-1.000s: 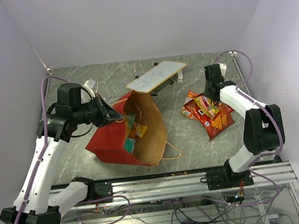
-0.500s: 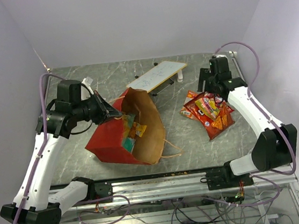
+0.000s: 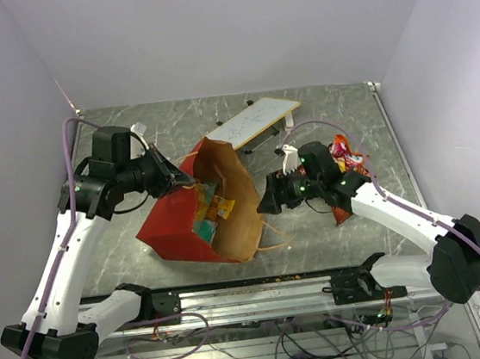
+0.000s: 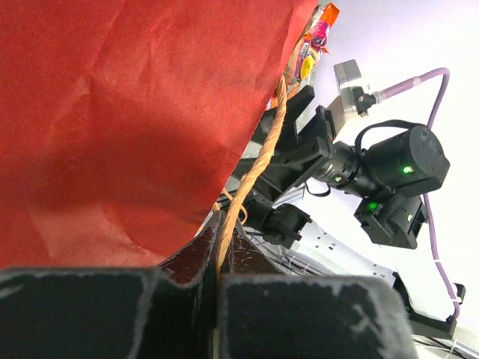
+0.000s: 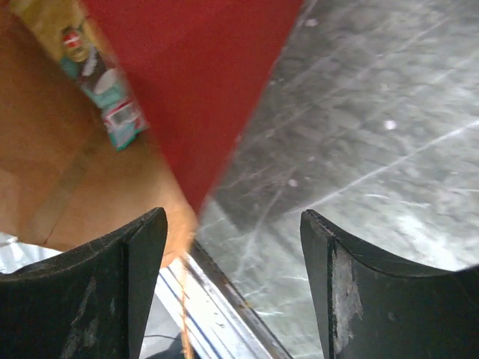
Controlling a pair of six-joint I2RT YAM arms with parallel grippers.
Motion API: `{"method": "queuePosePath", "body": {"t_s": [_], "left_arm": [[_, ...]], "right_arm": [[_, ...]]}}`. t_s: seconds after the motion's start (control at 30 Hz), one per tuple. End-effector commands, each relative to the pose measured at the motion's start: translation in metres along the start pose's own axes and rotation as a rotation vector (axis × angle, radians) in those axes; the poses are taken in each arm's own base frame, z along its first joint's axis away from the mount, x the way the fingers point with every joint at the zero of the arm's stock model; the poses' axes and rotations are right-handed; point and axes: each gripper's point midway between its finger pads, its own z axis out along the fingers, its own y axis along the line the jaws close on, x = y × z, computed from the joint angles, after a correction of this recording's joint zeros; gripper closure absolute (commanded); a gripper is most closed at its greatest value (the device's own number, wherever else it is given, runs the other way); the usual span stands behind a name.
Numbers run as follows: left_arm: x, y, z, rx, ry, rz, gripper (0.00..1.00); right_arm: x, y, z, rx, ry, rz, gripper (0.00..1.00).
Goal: Take the snacks out of the paper bag
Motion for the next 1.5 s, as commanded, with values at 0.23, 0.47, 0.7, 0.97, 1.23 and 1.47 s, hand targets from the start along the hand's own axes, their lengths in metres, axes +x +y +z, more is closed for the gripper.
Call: {"method": "queuePosePath", "body": {"t_s": [0.23,0.47,0.7,0.97,1.23,1.47], "left_arm": [[-0.016,-0.016,0.001,0.019,-0.036,0.026,0.93],[-0.021,-0.021,0.005,0.018,-0.023,0.046,0.93],[-0.023,-0.027,-0.001,0.019,-0.037,0.052,0.93],[-0.01,-0.018,-0.018,0.008,-0.055,0.071,0.93],[-0.019,-0.03,-0.034,0.022,-0.091,0.237,0.93],[-0.013,-0.03,-0.03,0.045,-0.039,0.305,0.93]], "right_arm": [[0.007,0.035,0.022,-0.11,-0.006,0.112,0.55],[0.036,0.09,0.028,-0.223,-0.013,0.101,0.99],[0.061,0.128,0.037,-0.219,-0.033,0.009,1.0],[0.065,0.073,0.021,0.052,-0.027,-0.147,0.69],[0.019,0.083,-0.026,0.038,-0.175,-0.527,0.48],[-0.025,0.12,-0.028,-0.031,-0.283,-0.978,0.44]]}}
